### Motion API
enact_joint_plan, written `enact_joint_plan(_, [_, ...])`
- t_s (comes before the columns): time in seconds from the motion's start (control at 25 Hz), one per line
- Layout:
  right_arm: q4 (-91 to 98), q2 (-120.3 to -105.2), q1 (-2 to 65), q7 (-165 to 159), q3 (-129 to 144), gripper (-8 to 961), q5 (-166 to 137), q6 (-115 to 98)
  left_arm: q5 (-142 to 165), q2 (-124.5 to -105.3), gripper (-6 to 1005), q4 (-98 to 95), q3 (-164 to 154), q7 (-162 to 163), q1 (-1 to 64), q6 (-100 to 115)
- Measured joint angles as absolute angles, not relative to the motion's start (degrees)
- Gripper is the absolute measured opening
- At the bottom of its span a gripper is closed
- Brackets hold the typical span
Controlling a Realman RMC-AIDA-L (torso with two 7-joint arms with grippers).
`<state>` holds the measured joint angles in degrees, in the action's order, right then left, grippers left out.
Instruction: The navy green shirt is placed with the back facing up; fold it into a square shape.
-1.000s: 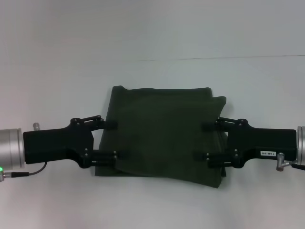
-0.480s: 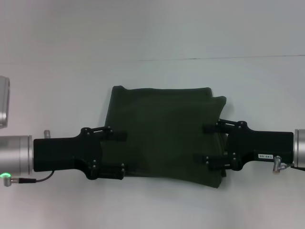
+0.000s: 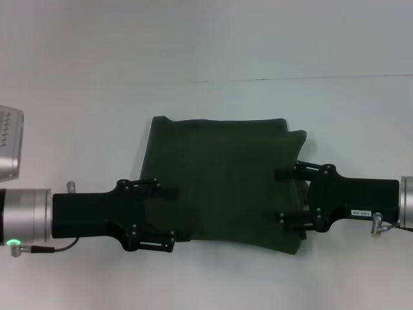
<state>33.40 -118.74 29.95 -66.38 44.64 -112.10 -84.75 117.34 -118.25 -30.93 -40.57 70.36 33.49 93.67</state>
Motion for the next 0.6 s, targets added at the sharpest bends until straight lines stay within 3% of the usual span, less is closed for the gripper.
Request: enact_joint_plan(0.6, [33.5, -118.74, 30.0, -66.0, 44.6, 938, -111.9, -84.7, 117.6, -118.30, 882, -30.9, -40.6, 70.3, 33.3, 94.0])
